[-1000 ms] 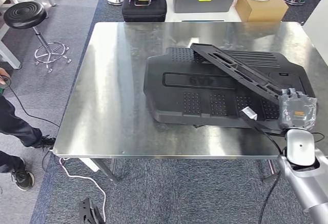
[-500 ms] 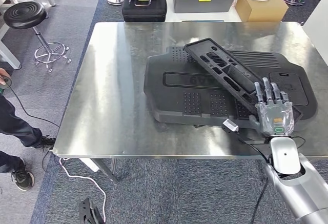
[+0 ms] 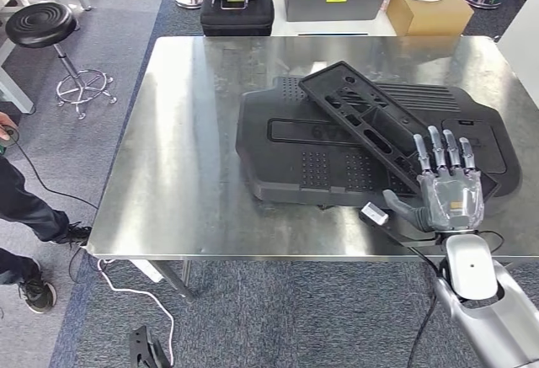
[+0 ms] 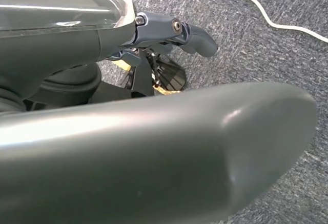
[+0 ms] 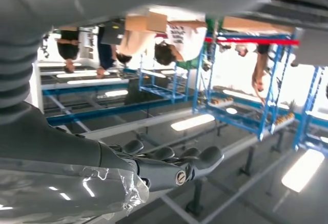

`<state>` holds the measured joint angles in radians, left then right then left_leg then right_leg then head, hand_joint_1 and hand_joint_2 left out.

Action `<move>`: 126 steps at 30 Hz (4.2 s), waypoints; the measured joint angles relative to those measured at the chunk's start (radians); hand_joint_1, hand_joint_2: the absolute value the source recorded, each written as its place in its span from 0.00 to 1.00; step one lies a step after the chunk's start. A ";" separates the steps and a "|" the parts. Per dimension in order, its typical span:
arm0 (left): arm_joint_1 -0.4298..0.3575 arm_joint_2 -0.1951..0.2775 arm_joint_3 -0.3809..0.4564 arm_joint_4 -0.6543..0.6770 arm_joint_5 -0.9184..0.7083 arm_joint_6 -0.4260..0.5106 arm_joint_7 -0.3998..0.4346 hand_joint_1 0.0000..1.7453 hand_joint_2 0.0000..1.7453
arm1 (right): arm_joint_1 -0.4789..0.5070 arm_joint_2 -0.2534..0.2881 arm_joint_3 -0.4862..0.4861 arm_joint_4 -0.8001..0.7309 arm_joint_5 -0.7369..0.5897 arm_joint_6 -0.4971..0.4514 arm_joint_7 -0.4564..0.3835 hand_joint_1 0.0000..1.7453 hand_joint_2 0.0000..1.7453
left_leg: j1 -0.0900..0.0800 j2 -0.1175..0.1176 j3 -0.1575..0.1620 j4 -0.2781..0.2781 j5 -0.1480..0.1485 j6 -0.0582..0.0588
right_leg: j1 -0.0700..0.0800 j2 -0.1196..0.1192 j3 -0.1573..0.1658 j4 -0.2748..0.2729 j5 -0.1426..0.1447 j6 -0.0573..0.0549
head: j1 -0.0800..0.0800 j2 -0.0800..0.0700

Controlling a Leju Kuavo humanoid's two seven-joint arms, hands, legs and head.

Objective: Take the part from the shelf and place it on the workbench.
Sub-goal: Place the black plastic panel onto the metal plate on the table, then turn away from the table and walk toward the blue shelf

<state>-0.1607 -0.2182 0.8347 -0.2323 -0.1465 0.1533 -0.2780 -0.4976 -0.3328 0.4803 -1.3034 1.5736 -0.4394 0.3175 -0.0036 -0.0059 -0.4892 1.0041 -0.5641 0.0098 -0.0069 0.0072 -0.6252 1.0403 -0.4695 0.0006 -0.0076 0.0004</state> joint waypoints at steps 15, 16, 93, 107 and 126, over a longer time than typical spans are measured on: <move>0.006 0.000 0.002 0.000 0.000 0.012 -0.022 0.00 0.00 | 0.170 0.021 -0.160 -0.309 -0.141 -0.093 -0.233 0.00 1.00 | 0.000 -0.001 0.000 0.000 0.000 0.000 | 0.000 -0.001 0.001 0.000 0.000 0.000 | 0.000 0.000; 0.007 0.000 0.002 0.000 0.000 0.014 -0.024 0.00 0.00 | 0.189 0.022 -0.171 -0.333 -0.157 -0.109 -0.240 0.00 1.00 | 0.000 -0.002 0.000 0.000 0.000 0.000 | 0.000 -0.001 0.001 0.000 0.000 0.000 | 0.000 0.000; 0.020 0.008 0.008 0.000 0.000 0.099 -0.010 0.00 0.00 | 0.505 0.188 -0.462 -0.572 -0.639 -0.245 -0.528 0.00 0.00 | 0.024 0.006 -0.077 0.177 0.006 -0.030 | -0.009 -0.021 0.020 -0.055 0.035 0.003 | 0.002 0.000; 0.020 0.006 0.008 0.000 0.000 0.098 -0.010 0.00 0.00 | 0.516 0.182 -0.465 -0.567 -0.642 -0.235 -0.525 0.00 0.00 | -0.008 0.013 -0.092 0.007 0.091 0.050 | -0.015 -0.017 -0.027 0.243 -0.108 0.043 | 0.000 0.000; 0.014 0.006 0.007 0.000 0.000 0.089 -0.007 0.00 0.00 | 0.515 0.203 -0.501 -0.487 -0.563 -0.254 -0.553 0.00 1.00 | 0.005 0.006 -0.006 0.049 0.007 0.000 | 0.009 -0.019 -0.005 -0.018 0.019 0.001 | -0.014 0.000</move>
<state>-0.1470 -0.2125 0.8420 -0.2327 -0.1465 0.2420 -0.2847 0.0177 -0.1299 -0.0202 -1.7905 1.0109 -0.6932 -0.2359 0.0016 0.0001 -0.4953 1.0529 -0.5567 0.0094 0.0022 -0.0121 -0.6299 1.0221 -0.4509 0.0016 -0.0217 0.0004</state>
